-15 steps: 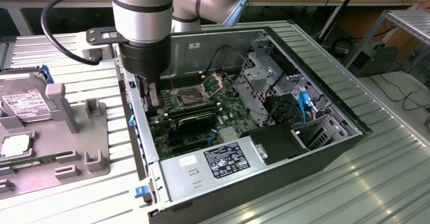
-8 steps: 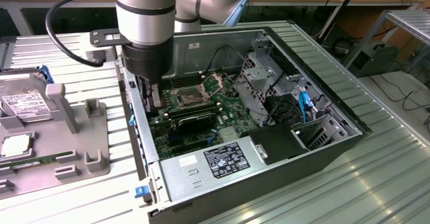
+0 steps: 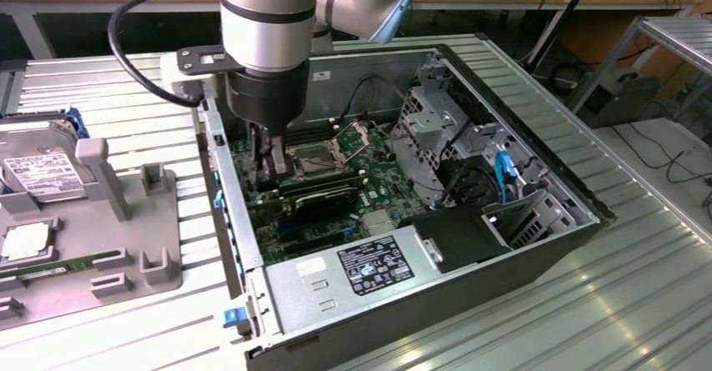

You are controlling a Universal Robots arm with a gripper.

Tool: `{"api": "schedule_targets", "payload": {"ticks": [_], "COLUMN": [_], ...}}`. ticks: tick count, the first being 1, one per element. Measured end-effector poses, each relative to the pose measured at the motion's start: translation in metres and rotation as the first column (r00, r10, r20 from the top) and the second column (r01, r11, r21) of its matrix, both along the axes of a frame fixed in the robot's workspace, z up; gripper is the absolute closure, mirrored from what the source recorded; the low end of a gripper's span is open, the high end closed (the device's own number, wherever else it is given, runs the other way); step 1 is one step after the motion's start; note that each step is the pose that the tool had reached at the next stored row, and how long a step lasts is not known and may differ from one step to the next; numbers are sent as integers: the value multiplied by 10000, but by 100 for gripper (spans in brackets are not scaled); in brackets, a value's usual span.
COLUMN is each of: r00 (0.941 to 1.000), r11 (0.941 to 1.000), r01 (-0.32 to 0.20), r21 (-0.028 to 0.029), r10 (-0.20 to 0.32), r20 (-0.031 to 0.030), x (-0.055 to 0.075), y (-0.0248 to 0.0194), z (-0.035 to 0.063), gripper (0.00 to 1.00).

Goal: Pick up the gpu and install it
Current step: 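Press down on the gpu until it lock into place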

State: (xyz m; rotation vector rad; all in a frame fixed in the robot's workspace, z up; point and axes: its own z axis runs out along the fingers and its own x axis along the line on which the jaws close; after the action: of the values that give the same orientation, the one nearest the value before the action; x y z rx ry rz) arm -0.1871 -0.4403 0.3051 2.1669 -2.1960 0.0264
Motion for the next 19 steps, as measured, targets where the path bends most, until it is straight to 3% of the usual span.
{"api": "schedule_targets", "payload": {"ticks": [8, 12, 16, 19], "r00": [10000, 10000, 10000, 10000], "r11": [10000, 10000, 10000, 10000], "r01": [0, 0, 0, 0], "r21": [0, -1, 0, 2], "r10": [0, 0, 0, 0], "r20": [1, 4, 4, 5], "x": [442, 613, 643, 663], "y": [-1, -5, -9, -31], "z": [-19, -91, -126, -208], "gripper": [89, 89, 89, 89]}}
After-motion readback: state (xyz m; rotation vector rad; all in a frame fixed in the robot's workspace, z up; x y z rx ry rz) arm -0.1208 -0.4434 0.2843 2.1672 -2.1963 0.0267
